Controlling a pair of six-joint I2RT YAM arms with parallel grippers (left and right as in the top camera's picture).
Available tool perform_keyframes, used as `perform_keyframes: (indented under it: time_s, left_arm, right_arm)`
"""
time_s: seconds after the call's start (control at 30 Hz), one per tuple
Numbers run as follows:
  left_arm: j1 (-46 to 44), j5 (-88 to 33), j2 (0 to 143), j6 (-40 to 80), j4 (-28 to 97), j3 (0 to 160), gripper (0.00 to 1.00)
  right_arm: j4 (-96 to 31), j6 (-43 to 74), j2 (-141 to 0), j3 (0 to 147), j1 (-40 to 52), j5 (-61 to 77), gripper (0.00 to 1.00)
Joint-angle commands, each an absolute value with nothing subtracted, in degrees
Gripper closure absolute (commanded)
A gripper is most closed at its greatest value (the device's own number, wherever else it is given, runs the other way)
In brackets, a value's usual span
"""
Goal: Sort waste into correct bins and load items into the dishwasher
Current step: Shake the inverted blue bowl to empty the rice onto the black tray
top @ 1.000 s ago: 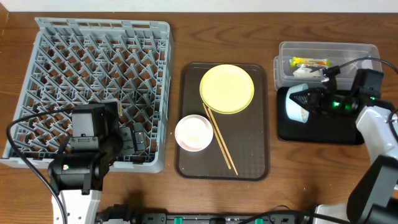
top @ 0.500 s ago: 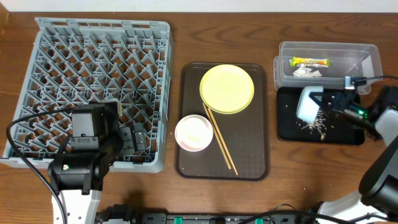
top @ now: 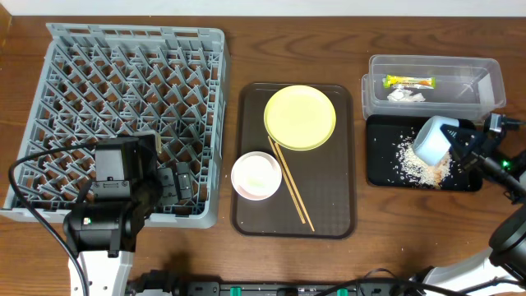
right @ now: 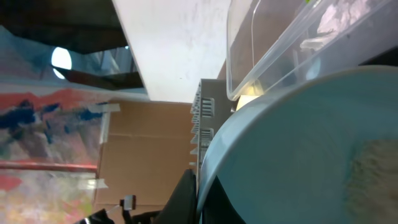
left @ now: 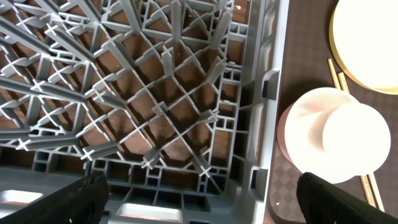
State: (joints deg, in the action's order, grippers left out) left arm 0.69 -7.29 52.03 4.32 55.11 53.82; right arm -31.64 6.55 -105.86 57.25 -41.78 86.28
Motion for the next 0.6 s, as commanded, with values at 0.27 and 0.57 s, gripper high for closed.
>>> perform_keyframes:
  time_s: [0.27,0.57]
  left_arm:
    - [0.95,-6.81,51.99,4.62,55.22,54.98,0.02]
    - [0.95,-6.81,51.99,4.62,55.22,54.98,0.02]
  right_arm:
    - [-31.86,9.82,-106.04,57.25,-37.56,89.41,0.99]
    - [-30.39,10.02,-105.8,57.36,-37.45,89.36,0.99]
